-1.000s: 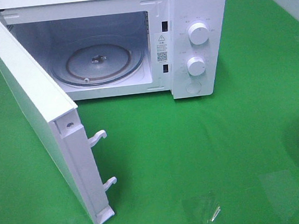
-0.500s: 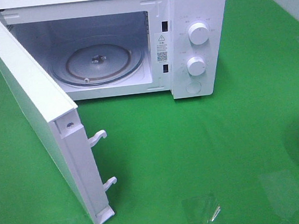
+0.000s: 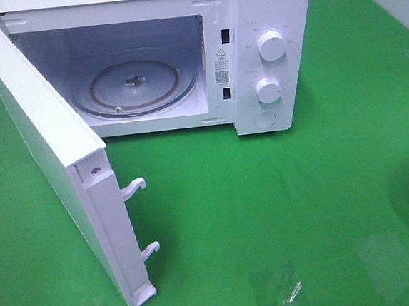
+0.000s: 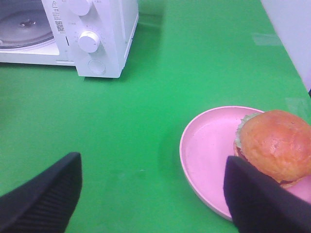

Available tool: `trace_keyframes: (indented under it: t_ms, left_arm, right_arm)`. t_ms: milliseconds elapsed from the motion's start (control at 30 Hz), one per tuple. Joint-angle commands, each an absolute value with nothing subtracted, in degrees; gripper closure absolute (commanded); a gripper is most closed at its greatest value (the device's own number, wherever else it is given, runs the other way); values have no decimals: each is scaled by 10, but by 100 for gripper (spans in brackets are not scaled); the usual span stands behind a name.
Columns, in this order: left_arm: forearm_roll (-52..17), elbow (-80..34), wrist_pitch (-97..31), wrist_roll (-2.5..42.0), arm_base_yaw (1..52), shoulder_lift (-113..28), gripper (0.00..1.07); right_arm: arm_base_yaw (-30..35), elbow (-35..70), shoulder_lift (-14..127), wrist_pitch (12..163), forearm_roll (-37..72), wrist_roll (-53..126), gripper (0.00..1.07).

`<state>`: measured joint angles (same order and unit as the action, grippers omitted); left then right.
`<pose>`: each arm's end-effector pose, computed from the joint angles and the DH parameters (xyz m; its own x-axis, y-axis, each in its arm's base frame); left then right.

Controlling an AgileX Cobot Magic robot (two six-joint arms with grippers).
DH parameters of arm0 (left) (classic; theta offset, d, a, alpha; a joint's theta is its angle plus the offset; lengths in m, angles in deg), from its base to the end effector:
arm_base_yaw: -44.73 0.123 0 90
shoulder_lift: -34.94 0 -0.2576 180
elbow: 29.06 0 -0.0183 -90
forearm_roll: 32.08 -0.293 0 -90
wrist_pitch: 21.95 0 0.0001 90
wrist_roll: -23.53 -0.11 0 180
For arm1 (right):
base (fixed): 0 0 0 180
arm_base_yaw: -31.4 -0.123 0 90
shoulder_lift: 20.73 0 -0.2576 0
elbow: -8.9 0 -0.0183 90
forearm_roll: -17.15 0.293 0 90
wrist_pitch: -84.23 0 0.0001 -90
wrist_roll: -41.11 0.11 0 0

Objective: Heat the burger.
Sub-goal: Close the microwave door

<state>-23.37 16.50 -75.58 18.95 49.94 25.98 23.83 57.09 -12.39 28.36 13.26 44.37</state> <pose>0.0783 -0.0063 0.3146 -0.3052 -0.0385 -0.9515 0.0222 0.9986 -0.0475 0.0811 0.0045 0.2954 -0.3782 -0.0314 -0.9252 -0.0730 0.9973 -0.0040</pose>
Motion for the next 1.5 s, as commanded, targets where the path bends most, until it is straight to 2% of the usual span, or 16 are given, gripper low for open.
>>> trace_keyframes:
  t_ms: [33,67,100,133,233,267,300,333,367,433,833,967,1133,1267,1333,1500]
  left_arm:
    - [-230,160,-719,193,500,242,36]
    - [-230,160,-694,192,500,220,46]
    - [-230,160,-694,192,500,220,46]
    - [-230,160,-667,192,500,196,56]
    - [-230,160,-629,192,500,155,70]
    - [-230,160,-629,192,500,155,70]
    - [-230,162,-602,192,500,128,84]
    - [-230,162,-602,192,500,128,84]
    - [-230,168,-569,192,500,107,101]
    - [-230,178,-525,192,500,90,107]
    - [-229,272,-259,192,500,-6,107]
    - [-231,334,-84,192,500,-67,107]
    - [-235,351,-30,194,500,-106,107]
    - [-271,355,30,227,498,-169,107]
    - [-353,355,79,287,498,-236,107]
    - [-444,352,126,335,498,-291,107]
  right_arm:
    - [240,572,-139,291,135,436,31]
    - [240,572,-139,291,135,436,31]
    - [240,572,-139,291,135,436,31]
    - [240,572,-139,291,135,436,31]
    - [240,572,-139,291,135,436,31]
    - [240,572,-139,291,135,436,31]
    - [240,572,-139,291,135,436,31]
    - [240,572,-139,291,135,436,31]
    - [240,572,-139,291,135,436,31]
    - [240,572,-139,291,135,436,31]
    - [240,572,-139,291,135,436,31]
    - [240,572,-139,291,135,436,31]
    - [240,572,-139,291,135,436,31]
    - [240,572,-139,291,135,436,31]
    - [240,572,-139,291,135,436,31]
    - [240,572,-139,291,135,436,31]
